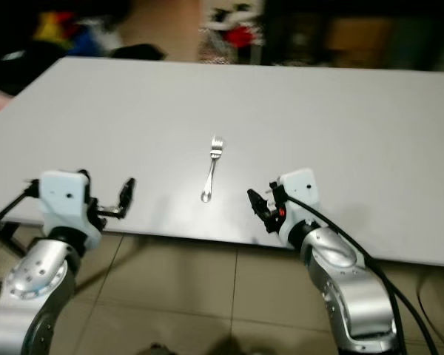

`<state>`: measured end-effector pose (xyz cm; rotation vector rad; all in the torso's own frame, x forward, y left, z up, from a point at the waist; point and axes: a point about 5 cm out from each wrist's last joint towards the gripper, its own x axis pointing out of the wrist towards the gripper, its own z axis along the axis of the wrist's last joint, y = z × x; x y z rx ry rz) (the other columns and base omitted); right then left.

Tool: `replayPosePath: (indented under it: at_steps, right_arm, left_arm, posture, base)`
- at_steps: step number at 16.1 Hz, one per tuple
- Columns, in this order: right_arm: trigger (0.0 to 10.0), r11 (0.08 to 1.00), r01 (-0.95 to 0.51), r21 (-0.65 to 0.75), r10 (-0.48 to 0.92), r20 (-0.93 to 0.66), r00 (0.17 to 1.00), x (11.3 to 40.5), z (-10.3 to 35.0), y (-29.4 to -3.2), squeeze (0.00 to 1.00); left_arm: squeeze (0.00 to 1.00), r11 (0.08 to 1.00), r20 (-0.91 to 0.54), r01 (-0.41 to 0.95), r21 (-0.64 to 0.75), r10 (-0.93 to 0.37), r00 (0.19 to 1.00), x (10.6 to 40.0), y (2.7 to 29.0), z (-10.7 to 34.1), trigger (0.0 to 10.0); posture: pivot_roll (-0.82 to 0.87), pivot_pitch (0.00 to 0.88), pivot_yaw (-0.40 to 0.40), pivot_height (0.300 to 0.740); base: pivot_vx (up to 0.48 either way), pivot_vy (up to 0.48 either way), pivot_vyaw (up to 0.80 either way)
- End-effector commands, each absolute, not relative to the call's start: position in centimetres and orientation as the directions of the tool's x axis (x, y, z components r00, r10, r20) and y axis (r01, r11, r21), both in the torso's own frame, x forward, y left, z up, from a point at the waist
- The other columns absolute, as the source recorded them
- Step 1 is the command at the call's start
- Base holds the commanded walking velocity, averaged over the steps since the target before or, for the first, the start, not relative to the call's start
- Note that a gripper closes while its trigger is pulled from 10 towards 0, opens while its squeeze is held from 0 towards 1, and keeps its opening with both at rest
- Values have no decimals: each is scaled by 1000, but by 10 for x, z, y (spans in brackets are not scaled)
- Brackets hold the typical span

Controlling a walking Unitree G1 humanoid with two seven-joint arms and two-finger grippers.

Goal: Setting the table

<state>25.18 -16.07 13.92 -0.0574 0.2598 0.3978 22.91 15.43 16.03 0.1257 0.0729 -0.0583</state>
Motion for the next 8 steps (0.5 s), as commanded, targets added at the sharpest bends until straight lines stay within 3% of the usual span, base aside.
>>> replayPosePath:
  at_steps: [1,8]
  right_arm:
    - [10000,913,-406,26,397,-279,874,251,137,-159,0]
    - [10000,893,-448,44,442,-274,854,254,139,-155,0]
  left_arm:
    - [0,987,-68,52,150,-42,997,228,155,163,10000]
    - [0,987,-65,38,157,-28,998,228,154,163,10000]
  posture:
    - [-107,68,87,740]
    - [-105,61,80,740]
  base:
    - [0,0,800]
    - [0,0,800]
